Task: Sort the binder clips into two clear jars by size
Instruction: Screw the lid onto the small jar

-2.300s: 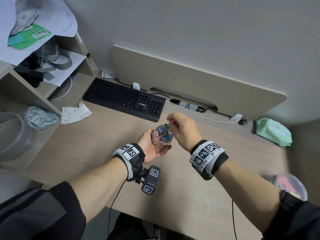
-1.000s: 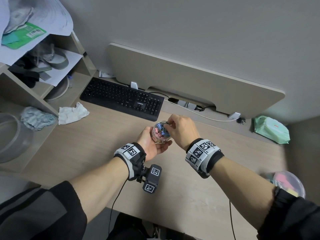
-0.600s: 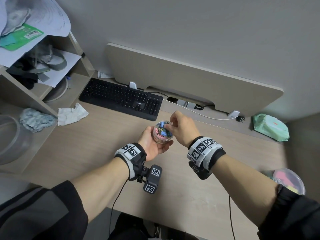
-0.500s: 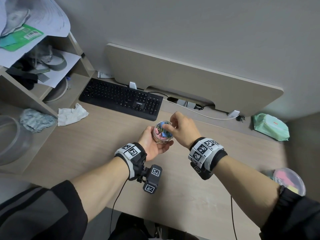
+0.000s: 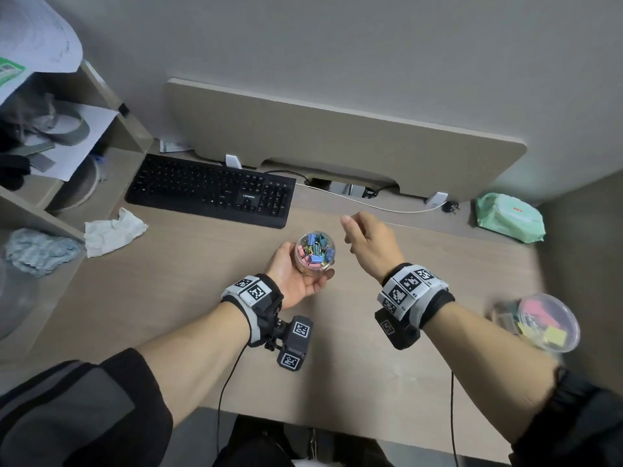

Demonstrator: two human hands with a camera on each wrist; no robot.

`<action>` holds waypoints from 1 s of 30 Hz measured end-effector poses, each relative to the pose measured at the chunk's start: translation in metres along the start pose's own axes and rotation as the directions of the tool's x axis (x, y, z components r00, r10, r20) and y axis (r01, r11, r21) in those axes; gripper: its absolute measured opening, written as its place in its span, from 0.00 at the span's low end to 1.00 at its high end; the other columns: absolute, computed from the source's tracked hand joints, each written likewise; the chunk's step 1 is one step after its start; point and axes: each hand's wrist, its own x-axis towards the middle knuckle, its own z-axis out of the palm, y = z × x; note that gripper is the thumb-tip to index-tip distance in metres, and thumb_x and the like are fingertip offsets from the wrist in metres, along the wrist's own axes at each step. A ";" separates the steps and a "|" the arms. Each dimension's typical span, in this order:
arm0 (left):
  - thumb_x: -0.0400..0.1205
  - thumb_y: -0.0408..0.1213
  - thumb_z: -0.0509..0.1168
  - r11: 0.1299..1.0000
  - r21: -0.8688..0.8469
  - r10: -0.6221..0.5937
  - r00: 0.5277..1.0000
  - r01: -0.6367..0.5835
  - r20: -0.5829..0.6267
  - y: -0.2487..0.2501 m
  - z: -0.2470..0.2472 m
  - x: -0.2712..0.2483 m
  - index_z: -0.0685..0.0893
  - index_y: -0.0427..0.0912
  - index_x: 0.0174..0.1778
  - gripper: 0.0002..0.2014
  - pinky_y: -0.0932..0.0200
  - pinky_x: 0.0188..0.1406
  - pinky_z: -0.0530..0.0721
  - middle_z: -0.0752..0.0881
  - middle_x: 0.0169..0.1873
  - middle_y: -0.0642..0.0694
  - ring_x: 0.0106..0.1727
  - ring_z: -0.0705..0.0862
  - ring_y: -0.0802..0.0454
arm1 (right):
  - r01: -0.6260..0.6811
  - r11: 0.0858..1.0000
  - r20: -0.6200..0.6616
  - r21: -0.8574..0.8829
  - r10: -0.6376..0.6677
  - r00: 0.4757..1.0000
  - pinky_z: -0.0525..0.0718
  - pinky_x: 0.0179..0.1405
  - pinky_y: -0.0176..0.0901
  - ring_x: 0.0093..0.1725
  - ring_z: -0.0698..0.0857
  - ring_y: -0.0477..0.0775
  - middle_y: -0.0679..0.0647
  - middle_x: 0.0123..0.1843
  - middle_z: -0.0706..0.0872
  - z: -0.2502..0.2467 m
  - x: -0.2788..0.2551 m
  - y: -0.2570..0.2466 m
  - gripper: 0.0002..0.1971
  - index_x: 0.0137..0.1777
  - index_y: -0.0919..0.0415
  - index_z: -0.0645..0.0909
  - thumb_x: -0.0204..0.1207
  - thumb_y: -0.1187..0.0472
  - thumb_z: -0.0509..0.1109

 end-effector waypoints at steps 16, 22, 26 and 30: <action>0.86 0.49 0.50 0.973 0.144 -0.175 0.984 0.179 -0.043 -0.097 0.067 0.049 0.85 0.33 0.64 0.27 0.52 0.40 0.84 0.89 0.54 0.32 0.44 0.89 0.38 | -0.391 0.636 -0.023 -0.666 0.506 0.862 0.76 0.61 0.57 0.67 0.74 0.66 0.60 0.65 0.77 -0.053 -0.094 0.239 0.24 0.66 0.57 0.74 0.76 0.43 0.63; 0.86 0.49 0.49 0.961 0.181 -0.200 0.977 0.210 -0.074 -0.118 0.084 0.062 0.84 0.33 0.69 0.28 0.52 0.42 0.83 0.87 0.62 0.32 0.46 0.89 0.38 | -0.475 0.593 -0.003 -0.650 0.623 0.782 0.79 0.61 0.58 0.66 0.75 0.65 0.59 0.67 0.72 -0.051 -0.115 0.277 0.28 0.71 0.57 0.68 0.74 0.46 0.65; 0.85 0.48 0.49 0.952 0.201 -0.222 0.972 0.232 -0.075 -0.125 0.091 0.066 0.83 0.33 0.72 0.29 0.52 0.43 0.84 0.86 0.68 0.32 0.46 0.89 0.38 | -0.480 0.658 0.051 -0.581 0.618 0.785 0.80 0.61 0.56 0.63 0.78 0.69 0.63 0.66 0.70 -0.052 -0.115 0.276 0.26 0.71 0.62 0.68 0.76 0.53 0.64; 0.85 0.48 0.49 0.953 0.201 -0.216 0.974 0.226 -0.068 -0.121 0.095 0.065 0.82 0.33 0.73 0.30 0.52 0.42 0.84 0.86 0.68 0.32 0.46 0.89 0.38 | -0.483 0.764 0.105 -0.427 0.573 0.813 0.79 0.65 0.54 0.60 0.80 0.72 0.64 0.65 0.70 -0.063 -0.100 0.248 0.32 0.74 0.55 0.67 0.70 0.48 0.69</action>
